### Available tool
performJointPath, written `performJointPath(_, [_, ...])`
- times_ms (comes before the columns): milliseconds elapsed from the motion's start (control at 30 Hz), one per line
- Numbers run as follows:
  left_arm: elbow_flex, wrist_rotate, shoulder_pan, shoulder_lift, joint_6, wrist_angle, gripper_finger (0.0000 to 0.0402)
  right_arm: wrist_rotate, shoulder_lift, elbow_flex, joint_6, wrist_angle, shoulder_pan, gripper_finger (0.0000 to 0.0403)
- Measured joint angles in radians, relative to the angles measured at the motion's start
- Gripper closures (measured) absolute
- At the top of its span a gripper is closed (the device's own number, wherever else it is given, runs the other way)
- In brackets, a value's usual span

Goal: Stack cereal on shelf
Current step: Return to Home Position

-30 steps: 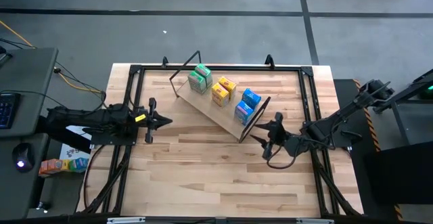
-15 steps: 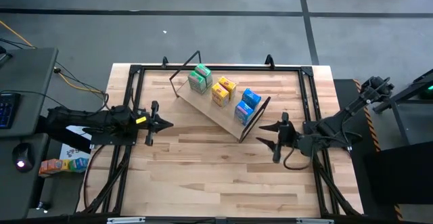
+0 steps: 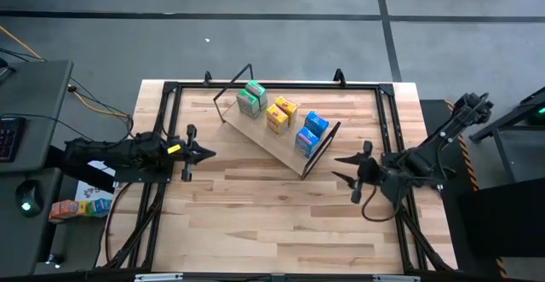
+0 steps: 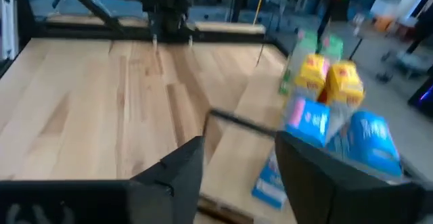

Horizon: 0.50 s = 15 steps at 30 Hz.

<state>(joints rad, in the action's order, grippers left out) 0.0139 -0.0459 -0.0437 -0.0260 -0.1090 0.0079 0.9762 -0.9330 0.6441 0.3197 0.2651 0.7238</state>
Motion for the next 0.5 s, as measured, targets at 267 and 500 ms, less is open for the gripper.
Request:
performJointPath(267, [0.0,0.009,0.0,0.0,0.0,-0.001,0.0402,-0.08,0.153,-0.005,0.259,0.291,-0.077,0.039])
performJointPath(500, [0.0,0.009,0.0,0.0,0.0,0.0,0.0402,-0.29,0.32,-0.26,-0.041,-0.138,-0.215,0.0398])
